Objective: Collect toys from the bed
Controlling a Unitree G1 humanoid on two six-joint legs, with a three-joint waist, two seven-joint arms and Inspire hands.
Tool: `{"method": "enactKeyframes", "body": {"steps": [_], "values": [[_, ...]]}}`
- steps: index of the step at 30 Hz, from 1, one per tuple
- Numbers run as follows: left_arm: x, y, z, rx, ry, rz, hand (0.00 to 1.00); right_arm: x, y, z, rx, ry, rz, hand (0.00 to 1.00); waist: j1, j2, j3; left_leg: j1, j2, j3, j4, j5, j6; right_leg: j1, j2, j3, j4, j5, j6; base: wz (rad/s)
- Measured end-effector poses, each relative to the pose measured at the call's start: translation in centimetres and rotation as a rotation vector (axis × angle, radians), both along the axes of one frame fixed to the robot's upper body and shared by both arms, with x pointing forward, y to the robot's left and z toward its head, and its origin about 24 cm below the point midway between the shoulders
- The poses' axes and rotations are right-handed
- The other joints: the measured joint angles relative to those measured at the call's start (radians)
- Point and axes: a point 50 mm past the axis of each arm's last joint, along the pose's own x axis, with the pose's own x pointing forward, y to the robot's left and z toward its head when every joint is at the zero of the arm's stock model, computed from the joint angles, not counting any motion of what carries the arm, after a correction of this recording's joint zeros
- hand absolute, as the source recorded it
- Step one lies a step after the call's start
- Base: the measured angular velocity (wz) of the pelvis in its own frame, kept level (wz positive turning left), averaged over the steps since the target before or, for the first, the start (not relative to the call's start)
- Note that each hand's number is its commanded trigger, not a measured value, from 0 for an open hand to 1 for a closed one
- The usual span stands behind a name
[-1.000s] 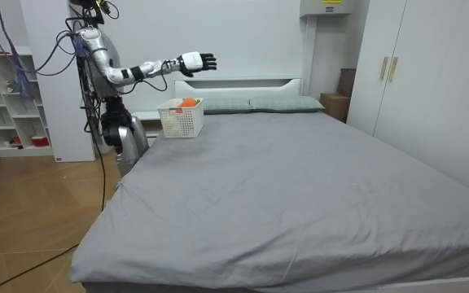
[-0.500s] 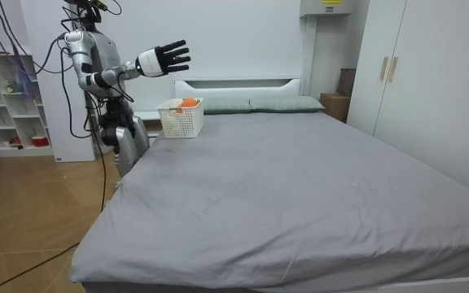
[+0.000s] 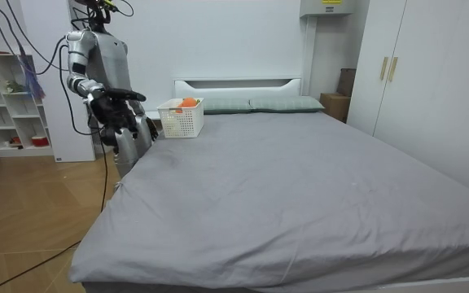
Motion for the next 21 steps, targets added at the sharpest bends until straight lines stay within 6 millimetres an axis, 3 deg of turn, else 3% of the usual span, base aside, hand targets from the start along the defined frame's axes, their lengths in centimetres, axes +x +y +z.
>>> {"method": "enactKeyframes", "body": {"steps": [5, 8, 10, 14, 17, 21], "values": [[0.0, -0.1, 0.0, 0.007, -0.007, 0.023, 0.00, -4.3, 0.7, -5.4, 0.150, 0.175, -0.120, 0.00, 0.002, -0.006, -0.0034, 0.004, 0.001, 0.002, 0.002, 0.000, -0.001, 0.004, 0.001, 0.001, 0.002, 0.001, -0.001, -0.01], [0.1, -0.3, -0.1, -0.005, -0.020, 0.055, 0.00, -7.7, 1.9, -8.3, 0.245, 0.292, -0.180, 0.00, 0.001, 0.006, -0.0012, 0.008, 0.002, 0.003, 0.003, -0.001, -0.002, 0.002, 0.001, 0.008, 0.006, 0.001, -0.002, -0.07], [-0.3, -0.4, -0.2, -0.011, -0.014, 0.068, 0.00, -10.6, 3.6, -10.9, 0.324, 0.434, -0.218, 0.00, 0.001, 0.011, -0.0012, 0.009, 0.003, 0.012, 0.003, -0.002, -0.003, -0.007, 0.002, 0.021, 0.020, -0.005, -0.004, -0.12], [-0.9, -0.7, -0.3, -0.020, 0.007, 0.076, 0.00, -16.0, 6.3, -13.7, 0.407, 0.702, -0.193, 0.00, 0.003, 0.017, -0.0034, 0.018, 0.002, 0.014, 0.002, -0.002, -0.003, -0.005, 0.001, 0.021, 0.018, -0.010, -0.008, -0.02], [-1.5, -1.0, -0.4, -0.027, 0.034, 0.072, 0.00, -19.2, 8.3, -14.8, 0.431, 0.950, -0.004, 0.00, 0.002, 0.022, -0.0031, 0.018, 0.001, 0.017, 0.002, -0.002, -0.004, -0.010, 0.000, 0.020, 0.021, -0.019, -0.010, -0.03], [-1.6, -1.2, -0.6, -0.034, 0.087, 0.022, 0.00, -21.1, 10.7, -15.7, 0.416, 1.300, 0.500, 0.00, 0.029, 0.022, -0.0097, 0.021, 0.001, 0.023, 0.003, -0.002, -0.003, -0.011, -0.001, 0.017, 0.021, -0.017, -0.011, -0.04]]}}
